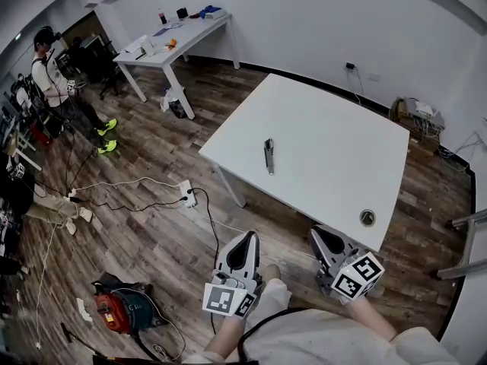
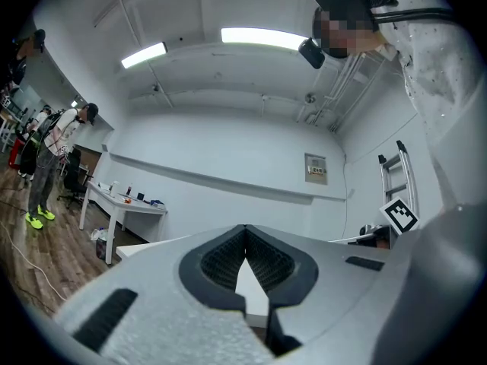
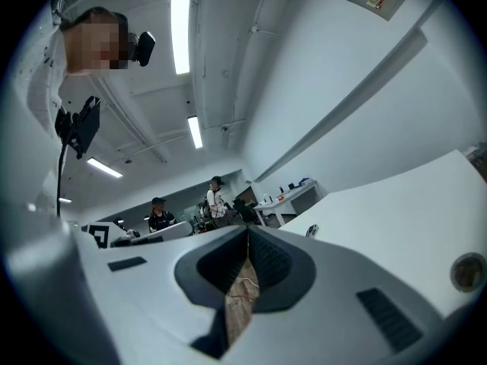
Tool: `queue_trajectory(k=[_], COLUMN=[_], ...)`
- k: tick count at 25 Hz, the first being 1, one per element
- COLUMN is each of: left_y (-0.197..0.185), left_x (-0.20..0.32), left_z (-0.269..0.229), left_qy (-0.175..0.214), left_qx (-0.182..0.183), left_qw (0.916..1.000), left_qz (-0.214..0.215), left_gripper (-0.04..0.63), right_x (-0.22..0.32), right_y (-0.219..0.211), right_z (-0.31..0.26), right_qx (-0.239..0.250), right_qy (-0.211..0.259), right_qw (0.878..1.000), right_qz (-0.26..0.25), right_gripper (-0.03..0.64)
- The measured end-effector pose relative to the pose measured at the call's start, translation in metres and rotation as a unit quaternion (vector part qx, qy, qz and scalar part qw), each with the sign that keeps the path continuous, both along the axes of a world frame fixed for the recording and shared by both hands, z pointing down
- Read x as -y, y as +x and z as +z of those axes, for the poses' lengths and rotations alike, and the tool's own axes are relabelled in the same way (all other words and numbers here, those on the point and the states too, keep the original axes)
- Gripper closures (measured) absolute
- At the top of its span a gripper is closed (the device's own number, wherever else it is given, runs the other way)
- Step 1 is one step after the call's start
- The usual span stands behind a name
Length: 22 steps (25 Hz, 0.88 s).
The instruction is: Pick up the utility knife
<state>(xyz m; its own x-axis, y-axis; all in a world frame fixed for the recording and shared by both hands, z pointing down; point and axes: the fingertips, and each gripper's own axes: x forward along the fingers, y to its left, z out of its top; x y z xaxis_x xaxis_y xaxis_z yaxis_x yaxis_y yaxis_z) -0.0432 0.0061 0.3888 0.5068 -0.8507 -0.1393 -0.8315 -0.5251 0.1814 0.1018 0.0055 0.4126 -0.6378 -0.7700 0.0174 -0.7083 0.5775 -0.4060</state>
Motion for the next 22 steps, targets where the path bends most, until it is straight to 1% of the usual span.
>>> queue_trajectory(k=[5, 10, 16, 22], left_y=[-0.018, -0.021, -0.024, -0.032], left_x=[0.048, 0.087, 0.118, 0.144], left_z=[-0.001, 0.001, 0.014, 0.028], left_qy=[-0.001, -0.004, -0.020, -0.028], left_qx=[0.004, 0.004, -0.003, 0.008], left_qw=[1.0000, 0.9997, 0.9991, 0.9983], left_qz=[0.006, 0.022, 0.039, 0.051], left_gripper=[0.589, 0.589, 0.589, 0.589], right_x=[0.043, 0.075, 0.110, 0.135], right_y=[-0.019, -0.027, -0.033, -0.042], right_z=[0.001, 0.006, 0.018, 0.023], right_qx=[0.001, -0.003, -0.012, -0.019], right_qy=[-0.006, -0.017, -0.034, -0.034], right_qw=[1.000, 1.000, 0.999, 0.998], right_qz=[0.002, 0.010, 0.024, 0.043], right_gripper=[0.607, 0.607, 0.607, 0.608])
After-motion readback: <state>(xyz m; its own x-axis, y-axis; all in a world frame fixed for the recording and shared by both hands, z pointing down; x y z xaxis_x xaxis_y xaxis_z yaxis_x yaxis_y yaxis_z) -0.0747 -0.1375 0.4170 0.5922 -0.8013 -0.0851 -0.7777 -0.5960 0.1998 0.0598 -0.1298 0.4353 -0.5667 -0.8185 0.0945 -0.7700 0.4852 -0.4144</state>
